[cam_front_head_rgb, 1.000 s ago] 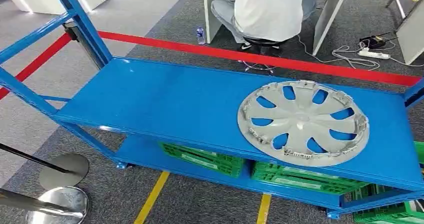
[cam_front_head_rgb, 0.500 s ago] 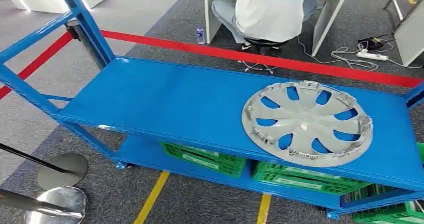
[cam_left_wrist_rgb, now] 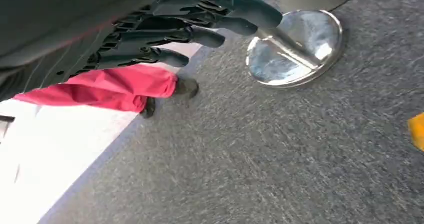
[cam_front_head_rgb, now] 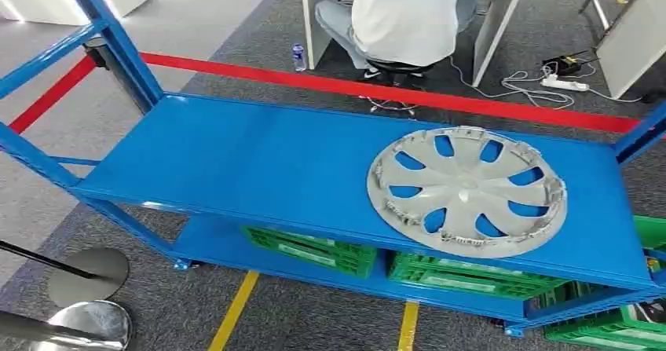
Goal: Take the parts from the cabinet and place them on the table.
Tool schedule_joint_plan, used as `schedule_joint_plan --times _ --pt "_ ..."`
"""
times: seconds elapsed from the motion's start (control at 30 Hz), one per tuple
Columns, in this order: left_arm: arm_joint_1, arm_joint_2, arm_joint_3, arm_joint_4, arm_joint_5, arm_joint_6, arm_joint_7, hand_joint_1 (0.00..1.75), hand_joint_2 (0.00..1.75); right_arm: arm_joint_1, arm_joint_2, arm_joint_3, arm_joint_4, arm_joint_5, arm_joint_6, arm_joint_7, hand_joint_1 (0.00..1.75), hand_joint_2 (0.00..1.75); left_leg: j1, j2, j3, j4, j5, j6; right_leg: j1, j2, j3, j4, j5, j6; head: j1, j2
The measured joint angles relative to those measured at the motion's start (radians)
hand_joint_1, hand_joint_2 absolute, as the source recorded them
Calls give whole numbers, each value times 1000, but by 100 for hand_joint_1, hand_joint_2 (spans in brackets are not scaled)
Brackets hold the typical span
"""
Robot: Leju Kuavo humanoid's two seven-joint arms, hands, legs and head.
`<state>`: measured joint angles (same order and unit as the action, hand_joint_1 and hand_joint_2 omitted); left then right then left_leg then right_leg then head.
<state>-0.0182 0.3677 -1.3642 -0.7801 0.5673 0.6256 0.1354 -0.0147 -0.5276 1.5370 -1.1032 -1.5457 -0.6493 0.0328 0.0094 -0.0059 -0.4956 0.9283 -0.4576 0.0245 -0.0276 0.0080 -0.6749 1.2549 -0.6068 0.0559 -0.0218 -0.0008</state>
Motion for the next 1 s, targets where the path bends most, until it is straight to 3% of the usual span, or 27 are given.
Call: schedule_joint_plan --times 0.07,0.1,0.13,0.17,0.2,0.3,0.33,0.4,0.43,0.47,0.5,0.53,0.6,0.63,0.67,0.77,0.8,0.83,0.93,0.97,1.0 --pt "0 -1 0 0 0 0 0 0 0 1 -3 0 0 0 0 3 0 0 15 10 4 18 -16 -23 -13 -15 80 -161 96 17 0 0" --pt "-1 -1 0 0 0 0 0 0 0 0 -3 -1 0 0 0 3 0 0 20 15 3 34 -28 -36 -21 -27 120 -240 120 28 1 0" --pt "-1 8 0 0 1 0 0 0 0 -1 3 -1 -1 0 1 3 0 0 12 16 -4 45 -39 -48 -12 -16 121 -223 97 27 8 0" --pt "-2 5 -1 -3 0 0 0 0 0 -2 -3 -1 -4 0 1 2 0 0 14 17 -7 66 -49 -53 -13 -8 125 -229 99 1 7 0" --pt "-4 9 -1 -4 0 0 0 0 0 0 -4 -2 -5 0 0 0 0 0 12 16 -6 65 -48 -54 -14 -9 121 -220 96 -14 3 0" --pt "-3 10 -1 -4 1 0 3 0 0 1 -4 -2 -5 0 1 0 0 0 17 15 -7 77 -65 -62 -13 -8 117 -210 91 -31 -6 0" --pt "-3 10 -2 -5 0 0 3 0 0 1 -4 -1 -6 0 1 0 0 0 17 15 -28 120 -94 -64 -12 -8 119 -210 91 -35 -12 0" --pt "-4 10 -2 -6 0 0 2 0 0 0 -4 -2 -6 0 1 0 0 0 17 15 -105 275 -167 -65 -8 -8 117 -211 90 -39 -14 0" --pt "-3 10 -2 -6 0 0 3 0 0 0 -4 -2 -6 0 1 0 0 0 16 15 -144 352 -193 -64 -5 -8 117 -211 88 -42 -14 0" --pt "-1 10 -2 -6 0 0 3 0 0 0 -4 -2 -6 0 1 0 0 0 16 14 -172 398 -197 -60 -1 -7 118 -211 87 -45 -14 0" --pt "0 10 -2 -6 0 0 3 0 0 0 -4 -2 -6 0 1 0 0 0 13 14 -175 391 -172 -52 3 -6 121 -211 86 -46 -14 0" --pt "0 10 -3 -6 0 0 3 0 0 0 -4 -1 -6 0 1 0 0 0 8 13 -161 347 -130 -43 6 -4 124 -211 84 -49 -14 0" --pt "0 11 -3 -7 0 0 2 0 0 -2 -4 -2 -6 0 0 0 0 0 -6 9 -96 188 -31 -16 10 -2 131 -212 82 -51 -14 0" --pt "0 14 -3 -7 0 1 2 0 0 -2 -4 -1 -6 0 0 0 0 0 -15 3 -74 132 -20 1 10 -1 130 -213 82 -51 -13 0" --pt "0 14 -3 -8 0 2 3 0 0 -4 -4 -2 -6 0 -3 0 0 0 -14 4 -68 113 -25 4 17 2 128 -210 79 -47 -14 0" --pt "0 17 -3 -10 0 3 10 0 0 -8 -4 0 -6 24 -24 0 0 0 -19 4 -68 99 -30 1 12 0 124 -220 86 -33 -14 0" --pt "0 16 -3 -13 0 4 14 0 0 -9 -4 0 -6 41 -28 0 0 0 -8 6 -61 80 -19 -1 14 -1 122 -216 79 -27 -13 0" --pt "-1 16 -3 -15 -2 5 16 0 0 -9 -4 1 -6 55 -29 0 0 0 -9 8 -58 74 -16 -1 13 -2 111 -196 62 -24 -10 0" --pt "-3 13 -3 -17 -5 5 19 0 0 -15 -4 2 -3 60 -33 0 0 0 -13 9 -60 75 -15 3 14 -2 11 18 -48 -19 -5 0" --pt "-3 11 -3 -17 -5 5 22 0 0 -15 -3 2 -1 55 -37 0 0 0 -16 10 -60 75 -15 3 15 -3 -14 70 -60 -18 -5 0" --pt "-3 10 -3 -17 -5 5 25 0 0 -15 -2 2 1 51 -40 0 0 0 -17 11 -59 75 -15 4 15 -3 -18 74 -47 -18 -5 0"
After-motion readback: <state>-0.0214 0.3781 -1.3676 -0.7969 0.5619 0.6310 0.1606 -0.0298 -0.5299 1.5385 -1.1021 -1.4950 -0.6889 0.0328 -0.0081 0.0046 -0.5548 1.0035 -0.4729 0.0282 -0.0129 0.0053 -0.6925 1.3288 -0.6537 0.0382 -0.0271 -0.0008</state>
